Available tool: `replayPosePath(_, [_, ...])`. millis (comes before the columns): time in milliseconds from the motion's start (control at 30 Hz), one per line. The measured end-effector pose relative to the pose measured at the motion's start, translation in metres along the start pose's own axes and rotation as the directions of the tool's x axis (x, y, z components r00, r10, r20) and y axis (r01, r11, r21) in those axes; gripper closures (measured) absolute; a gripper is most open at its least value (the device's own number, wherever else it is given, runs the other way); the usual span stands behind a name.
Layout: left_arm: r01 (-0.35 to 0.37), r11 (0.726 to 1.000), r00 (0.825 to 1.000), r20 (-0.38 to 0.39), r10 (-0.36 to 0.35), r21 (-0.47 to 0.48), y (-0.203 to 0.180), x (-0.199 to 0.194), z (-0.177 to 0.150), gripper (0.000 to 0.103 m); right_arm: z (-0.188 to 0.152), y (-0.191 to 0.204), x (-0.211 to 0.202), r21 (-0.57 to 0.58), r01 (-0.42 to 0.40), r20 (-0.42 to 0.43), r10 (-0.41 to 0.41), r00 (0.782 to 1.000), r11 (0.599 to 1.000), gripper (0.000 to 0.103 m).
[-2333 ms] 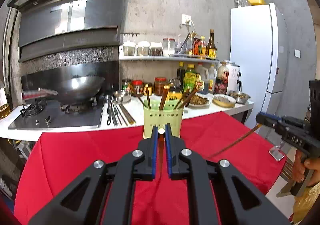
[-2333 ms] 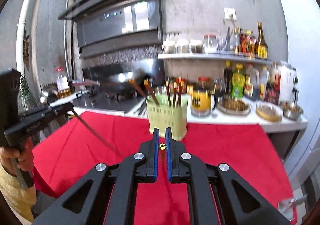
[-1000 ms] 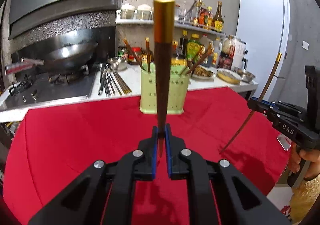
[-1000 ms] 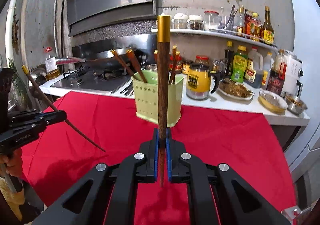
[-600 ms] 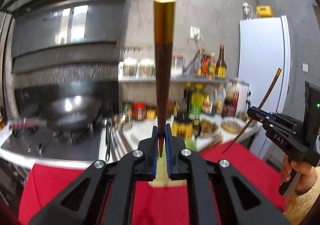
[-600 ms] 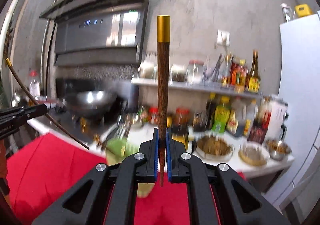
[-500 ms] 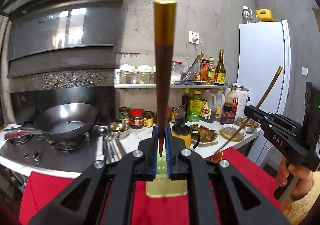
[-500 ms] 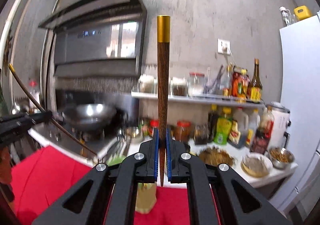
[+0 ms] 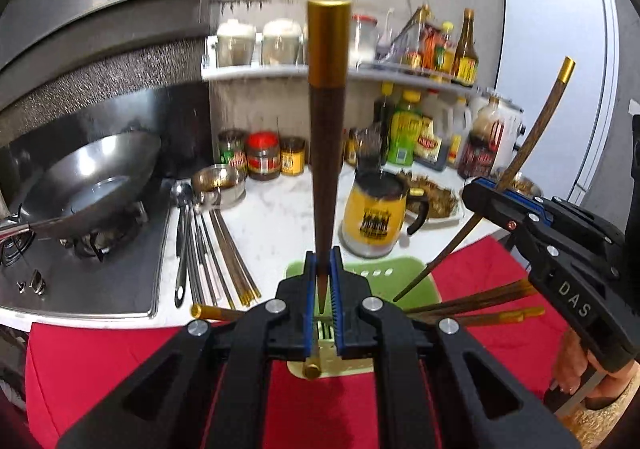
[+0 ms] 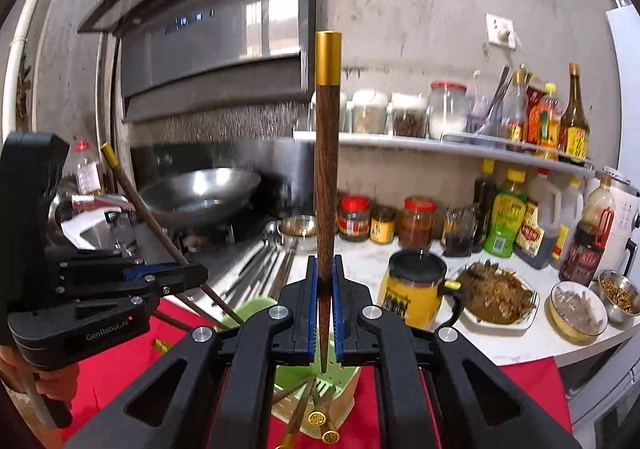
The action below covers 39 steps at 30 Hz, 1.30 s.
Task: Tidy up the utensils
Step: 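Lift both chopsticks and lower them into the green holder, then open both tools and withdraw them from the green holder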
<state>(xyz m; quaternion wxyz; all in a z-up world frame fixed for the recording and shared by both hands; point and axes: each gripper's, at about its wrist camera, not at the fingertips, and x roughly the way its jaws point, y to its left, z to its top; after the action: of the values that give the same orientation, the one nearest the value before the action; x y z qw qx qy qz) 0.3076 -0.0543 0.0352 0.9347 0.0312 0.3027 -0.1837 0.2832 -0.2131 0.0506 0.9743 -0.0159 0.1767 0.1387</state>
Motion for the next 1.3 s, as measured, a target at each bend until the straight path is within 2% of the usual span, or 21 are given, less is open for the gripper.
replayPosePath(67, [0.005,1.0,1.0,-0.008,-0.005,-0.005,0.002,0.005,0.002,0.096,0.0,-0.001,0.002,0.008,-0.006,-0.012,0.006,1.0,1.0,0.093])
replayPosePath(133, [-0.001,1.0,1.0,0.004,0.001,-0.006,0.002,0.001,0.002,0.092,0.002,-0.002,-0.004,0.012,0.007,0.004,-0.007,1.0,1.0,0.068])
replayPosePath(233, [0.001,1.0,0.999,0.053,0.0,-0.019,0.002,-0.022,0.006,0.079,0.008,-0.003,-0.023,0.011,0.017,0.033,-0.017,0.999,1.0,0.066])
replayPosePath(367, [-0.03,0.999,0.991,0.126,0.033,-0.025,0.001,-0.067,0.005,0.076,0.013,-0.002,-0.061,0.006,0.039,0.075,-0.04,0.996,0.999,0.066])
replayPosePath(467, [-0.085,0.996,0.984,0.156,0.087,-0.021,-0.004,-0.096,-0.005,0.06,0.008,0.001,-0.095,0.014,0.048,0.089,-0.049,0.995,0.999,0.055])
replayPosePath(533, [-0.122,0.992,0.979,0.164,0.123,-0.019,-0.008,-0.112,-0.016,0.042,0.0,0.002,-0.114,0.016,0.054,0.088,-0.055,0.995,0.998,0.035])
replayPosePath(567, [-0.14,0.99,0.976,0.164,0.141,-0.019,-0.009,-0.121,-0.024,0.038,-0.004,0.004,-0.122,0.015,0.054,0.084,-0.055,0.995,0.998,0.03])
replayPosePath(600, [-0.161,0.987,0.974,0.157,0.162,-0.02,-0.011,-0.128,-0.033,0.034,-0.01,0.006,-0.129,0.015,0.056,0.076,-0.057,0.995,0.998,0.02])
replayPosePath(633, [-0.176,0.984,0.973,0.151,0.177,-0.024,-0.011,-0.133,-0.04,0.03,-0.02,0.009,-0.14,0.016,0.058,0.068,-0.059,0.996,0.998,0.017])
replayPosePath(667, [-0.186,0.982,0.972,0.143,0.188,-0.029,-0.012,-0.139,-0.051,0.029,-0.028,0.011,-0.147,0.016,0.059,0.056,-0.059,0.997,0.998,0.016])
replayPosePath(733, [-0.193,0.98,0.973,0.121,0.196,-0.038,-0.013,-0.148,-0.068,0.014,-0.043,0.016,-0.161,0.019,0.06,0.032,-0.061,0.998,0.998,0.012])
replayPosePath(800, [-0.19,0.98,0.975,0.105,0.195,-0.05,-0.015,-0.158,-0.087,0.007,-0.057,0.02,-0.171,0.033,0.065,0.0,-0.065,0.998,0.997,0.008])
replayPosePath(1033, [-0.251,0.967,0.965,0.063,0.253,-0.046,-0.028,-0.182,-0.141,0.006,-0.1,0.037,-0.197,0.033,0.081,-0.11,-0.077,0.991,0.996,0.006])
replayPosePath(1167, [-0.282,0.958,0.958,0.036,0.284,-0.05,-0.036,-0.191,-0.167,0.006,-0.12,0.05,-0.209,0.009,0.135,-0.157,-0.132,0.979,0.991,0.006])
replayPosePath(1300, [-0.306,0.951,0.952,-0.036,0.304,-0.041,-0.047,-0.193,-0.194,0.006,-0.14,0.057,-0.221,0.016,0.165,-0.199,-0.159,0.967,0.986,0.006])
